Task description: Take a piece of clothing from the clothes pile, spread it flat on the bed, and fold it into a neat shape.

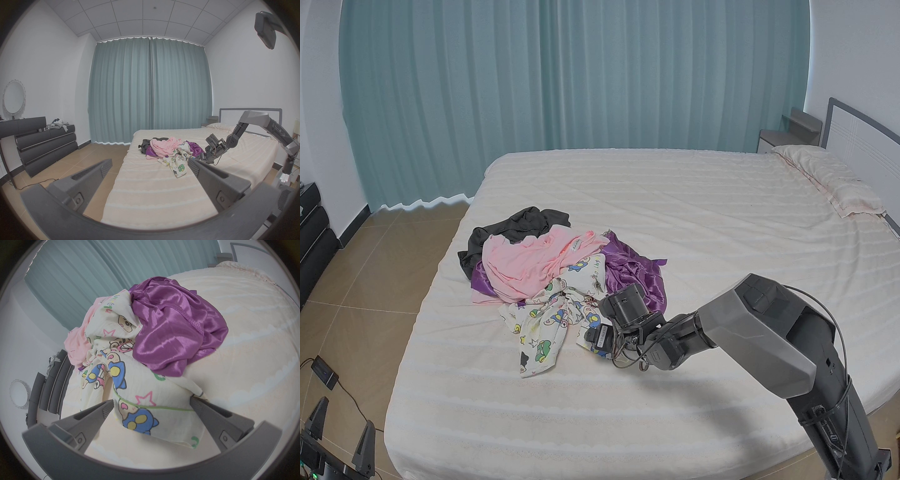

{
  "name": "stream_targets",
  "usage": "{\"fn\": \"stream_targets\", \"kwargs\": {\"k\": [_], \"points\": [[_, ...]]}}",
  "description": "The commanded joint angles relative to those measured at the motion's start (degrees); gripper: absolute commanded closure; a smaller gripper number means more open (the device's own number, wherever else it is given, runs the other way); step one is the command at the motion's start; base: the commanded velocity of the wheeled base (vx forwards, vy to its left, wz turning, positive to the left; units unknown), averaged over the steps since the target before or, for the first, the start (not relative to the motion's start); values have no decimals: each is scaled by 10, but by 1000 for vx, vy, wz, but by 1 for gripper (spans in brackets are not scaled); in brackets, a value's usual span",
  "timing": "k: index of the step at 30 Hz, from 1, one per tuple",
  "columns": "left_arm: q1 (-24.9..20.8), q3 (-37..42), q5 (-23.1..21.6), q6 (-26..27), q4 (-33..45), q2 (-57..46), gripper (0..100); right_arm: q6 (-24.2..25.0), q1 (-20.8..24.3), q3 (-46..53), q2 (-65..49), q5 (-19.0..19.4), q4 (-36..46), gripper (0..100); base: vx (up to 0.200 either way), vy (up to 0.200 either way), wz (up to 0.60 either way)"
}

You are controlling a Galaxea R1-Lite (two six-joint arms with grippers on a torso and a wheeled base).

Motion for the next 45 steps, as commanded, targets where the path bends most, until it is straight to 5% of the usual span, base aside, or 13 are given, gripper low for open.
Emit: {"fn": "stream_targets", "kwargs": {"k": [1,2,3,15,24,30,34,45], "points": [[0,10,0,0,0,-10,0,-1,4,-60,33,-19,36,0,0,0,0],[0,10,0,0,0,-10,0,-1,4,-71,36,-20,50,0,0,0,0],[0,10,0,0,0,-10,0,-1,5,-77,37,-20,61,100,0,0,0],[0,10,0,0,0,-10,0,4,5,-76,15,-21,108,100,0,0,0],[0,10,0,0,0,-10,0,11,4,64,-91,-10,74,100,0,0,0],[0,10,0,0,0,-10,0,10,4,184,-157,0,12,100,0,0,0],[0,10,0,0,0,-10,0,8,10,303,-226,47,-57,100,0,0,0],[0,10,0,0,0,-10,0,2,18,579,-404,79,-291,100,0,0,0]]}}
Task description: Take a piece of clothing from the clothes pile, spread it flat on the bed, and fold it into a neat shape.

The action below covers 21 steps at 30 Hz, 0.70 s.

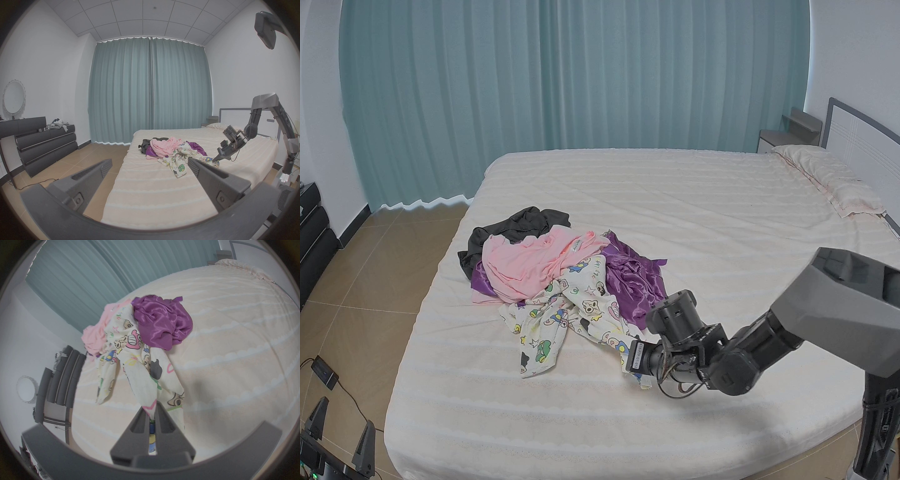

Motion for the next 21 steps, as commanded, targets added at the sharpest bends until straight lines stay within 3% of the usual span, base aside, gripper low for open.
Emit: {"fn": "stream_targets", "kwargs": {"k": [1,10,21], "points": [[1,10,0,0,0,-10,0,-5,12,179,-166,28,-126,100,0,0,0],[0,10,-1,5,-1,-10,0,-13,44,315,-308,30,-226,100,0,0,0],[0,10,-19,50,-5,-10,0,-41,78,363,-481,35,-236,100,0,0,0]]}}
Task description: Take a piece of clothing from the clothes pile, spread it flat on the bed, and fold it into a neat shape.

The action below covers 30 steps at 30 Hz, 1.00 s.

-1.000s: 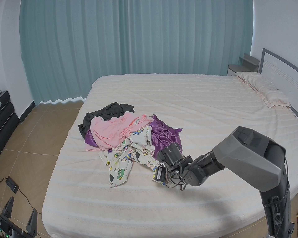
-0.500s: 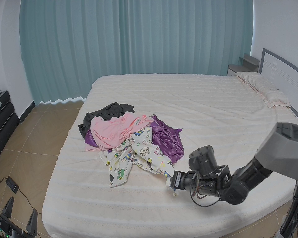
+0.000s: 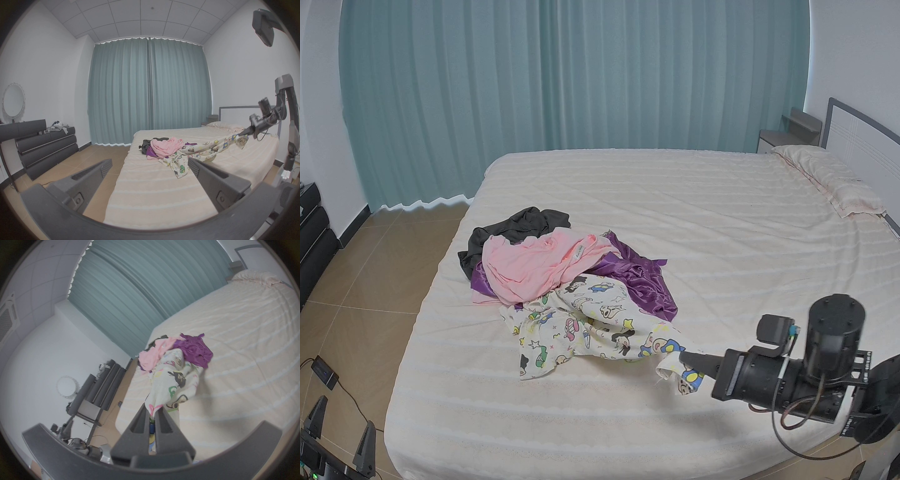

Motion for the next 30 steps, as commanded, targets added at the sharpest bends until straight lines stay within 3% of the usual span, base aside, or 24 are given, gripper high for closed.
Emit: {"fn": "stream_targets", "kwargs": {"k": [1,10,11,13,15,16,17,18,19,25,30], "points": [[0,10,-17,21,-2,-10,0,-30,18,19,-125,9,-5,100,0,0,0],[-2,-3,-24,15,-15,-7,0,-80,13,-7,-182,68,1,100,0,0,0],[-4,-122,-30,-34,-71,87,0,-81,12,-18,-173,77,1,100,0,0,0],[-3,-181,-42,-81,-115,193,0,-82,12,-25,-157,88,-1,100,0,0,0],[-17,-169,-96,-36,-122,258,0,-82,12,-35,-142,94,-4,100,0,0,0],[-19,-167,-102,-30,-121,261,0,-82,12,-36,-141,94,-4,100,0,0,0],[-48,-128,-174,14,-117,298,0,-82,10,-43,-128,95,-4,100,0,0,0],[-50,-124,-179,16,-117,301,0,-82,9,-43,-128,95,-4,100,0,0,0],[-72,-98,-215,32,-118,344,0,-83,2,-47,-116,95,-6,100,0,0,0],[-171,-94,-221,63,-142,518,0,-84,-9,-81,-105,95,-6,100,0,0,0],[-200,-91,-207,94,-195,647,0,-84,-8,-102,-100,96,-6,100,0,0,0]]}}
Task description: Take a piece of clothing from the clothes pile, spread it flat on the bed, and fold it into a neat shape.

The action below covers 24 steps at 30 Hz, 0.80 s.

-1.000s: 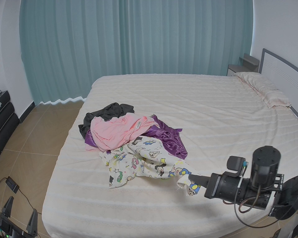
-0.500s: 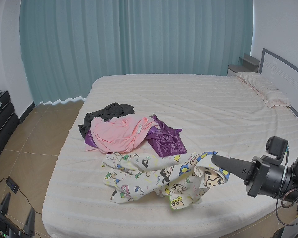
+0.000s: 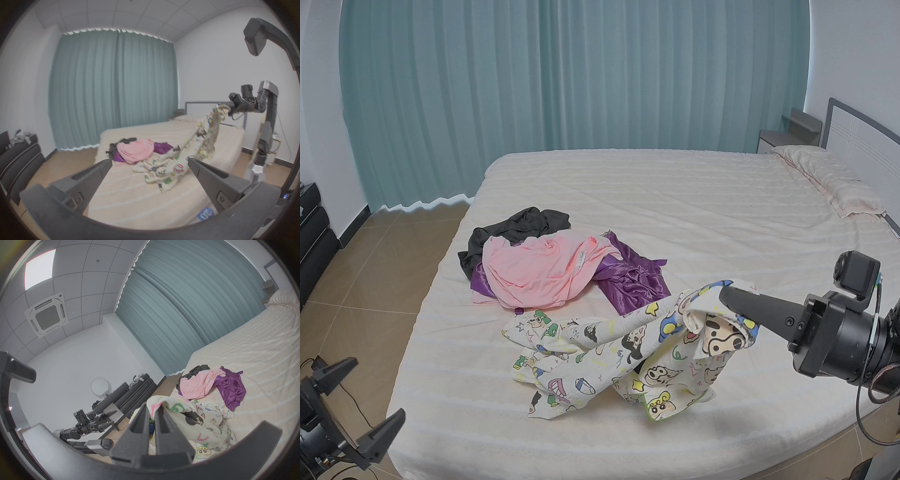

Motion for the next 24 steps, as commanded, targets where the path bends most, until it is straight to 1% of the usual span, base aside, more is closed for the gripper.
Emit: {"fn": "stream_targets", "kwargs": {"k": [1,2,3,5,7,8,10,12,14,16,18,19,20,21,22,23,24], "points": [[-114,-1,-37,72,-92,360,0,-2,-10,-60,44,6,-2,100,0,0,0],[-125,1,-37,77,-111,390,0,-2,-10,-66,52,6,-2,100,0,0,0],[-127,2,-37,77,-114,394,0,-2,-10,-67,53,6,-2,100,0,0,0],[-165,8,-36,77,-159,452,0,-6,-10,-82,63,6,-2,100,0,0,0],[-182,10,-36,77,-177,477,0,-9,-10,-89,67,6,-2,100,0,0,0],[-200,11,-36,77,-207,512,0,-10,-10,-106,76,6,-2,100,0,0,0],[-211,11,-36,77,-245,552,0,-10,-8,-118,85,6,-2,100,0,0,0],[-215,11,-26,78,-296,600,0,-11,-6,-123,96,7,-3,100,0,0,0],[-221,10,3,81,-350,656,0,-15,-1,-124,110,6,-10,100,0,0,0],[-238,9,19,75,-400,696,0,-18,0,-125,122,6,-30,100,0,0,0],[-258,9,32,59,-457,734,0,-18,0,-126,137,5,-60,100,0,0,0],[-272,6,46,47,-480,752,0,-18,0,-126,143,5,-72,100,0,0,0],[-283,4,65,34,-498,767,0,-18,0,-126,146,4,-79,100,0,0,0],[-294,-1,99,18,-519,788,0,-18,0,-126,148,4,-85,100,0,0,0],[-299,-4,117,9,-529,799,0,-18,0,-126,148,4,-85,100,0,0,0],[-307,-12,153,-9,-552,821,0,-18,0,-125,146,4,-85,100,0,0,0],[-309,-18,176,-21,-571,837,0,-18,0,-125,144,5,-85,100,0,0,0]]}}
